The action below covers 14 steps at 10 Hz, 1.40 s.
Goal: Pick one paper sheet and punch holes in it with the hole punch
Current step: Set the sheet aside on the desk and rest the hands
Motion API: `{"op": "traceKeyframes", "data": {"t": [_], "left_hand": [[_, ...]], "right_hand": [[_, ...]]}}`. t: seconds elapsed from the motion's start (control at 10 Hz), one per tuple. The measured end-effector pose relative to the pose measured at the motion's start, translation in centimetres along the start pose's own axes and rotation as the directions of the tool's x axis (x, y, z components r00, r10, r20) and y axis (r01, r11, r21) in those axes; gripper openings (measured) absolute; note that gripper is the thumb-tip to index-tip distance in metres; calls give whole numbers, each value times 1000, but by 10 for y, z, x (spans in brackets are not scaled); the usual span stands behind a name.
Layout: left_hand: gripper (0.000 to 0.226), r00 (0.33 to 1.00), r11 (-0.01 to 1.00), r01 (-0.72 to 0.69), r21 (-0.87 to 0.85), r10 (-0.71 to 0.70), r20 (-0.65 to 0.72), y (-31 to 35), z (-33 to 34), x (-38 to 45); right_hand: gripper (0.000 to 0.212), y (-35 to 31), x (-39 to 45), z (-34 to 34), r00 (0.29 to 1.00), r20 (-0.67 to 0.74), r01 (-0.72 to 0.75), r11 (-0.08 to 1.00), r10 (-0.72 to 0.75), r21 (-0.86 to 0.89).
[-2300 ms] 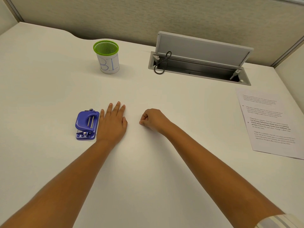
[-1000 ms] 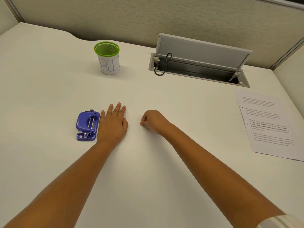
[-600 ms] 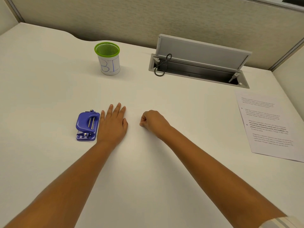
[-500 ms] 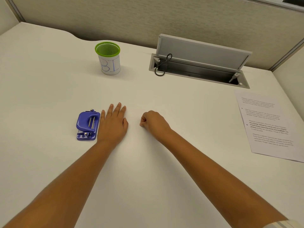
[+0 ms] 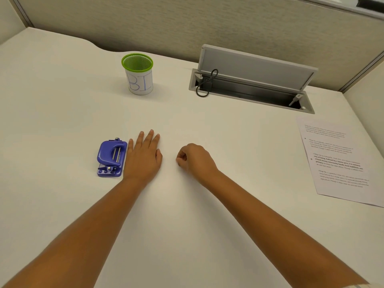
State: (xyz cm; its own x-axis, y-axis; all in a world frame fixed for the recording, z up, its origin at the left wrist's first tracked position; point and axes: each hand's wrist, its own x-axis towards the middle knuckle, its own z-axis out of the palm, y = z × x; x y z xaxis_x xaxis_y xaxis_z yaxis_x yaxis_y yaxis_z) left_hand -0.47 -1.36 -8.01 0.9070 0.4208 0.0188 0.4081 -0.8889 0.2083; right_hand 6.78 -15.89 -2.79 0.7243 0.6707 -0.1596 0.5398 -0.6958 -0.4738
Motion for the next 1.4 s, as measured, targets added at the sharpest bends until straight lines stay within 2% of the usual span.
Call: {"op": "traceKeyframes", "data": {"t": [0.1, 0.2, 0.4, 0.9, 1.0, 1.1, 1.2, 1.3, 1.4], "left_hand": [[52, 1000, 1000, -1, -6, 1, 1, 0, 0, 0], [52, 1000, 1000, 0, -9, 0, -3, 1, -1, 0], [52, 1000, 1000, -1, -2, 1, -4, 0, 0, 0], [52, 1000, 1000, 2, 5, -2, 4, 0, -1, 0], [52, 1000, 1000, 4, -1, -4, 3, 1, -1, 0], [52, 1000, 1000, 5, -5, -5, 1, 1, -2, 0], [52, 1000, 1000, 0, -7, 0, 1, 1, -2, 0], [52, 1000, 1000, 1, 0, -1, 4, 1, -2, 0], [52, 1000, 1000, 0, 5, 0, 10, 1, -2, 0]], "right_hand": [[12, 2, 6, -3, 995, 59, -85, 991, 79, 106], [11, 3, 13, -7, 985, 136, -124, 983, 105, 134], [14, 2, 22, -10, 962, 232, -173, 979, 145, 108], [27, -3, 23, -7, 943, 299, -156, 988, 150, -4], [27, -2, 24, -6, 942, 299, -167, 986, 150, 30], [24, 5, 22, -10, 946, 304, -162, 977, 113, 140], [15, 14, 22, -20, 941, 327, -222, 895, 92, 387], [13, 27, 25, -30, 917, 376, -351, 720, 134, 599], [11, 36, 30, -37, 882, 447, -452, 530, 148, 718]]}}
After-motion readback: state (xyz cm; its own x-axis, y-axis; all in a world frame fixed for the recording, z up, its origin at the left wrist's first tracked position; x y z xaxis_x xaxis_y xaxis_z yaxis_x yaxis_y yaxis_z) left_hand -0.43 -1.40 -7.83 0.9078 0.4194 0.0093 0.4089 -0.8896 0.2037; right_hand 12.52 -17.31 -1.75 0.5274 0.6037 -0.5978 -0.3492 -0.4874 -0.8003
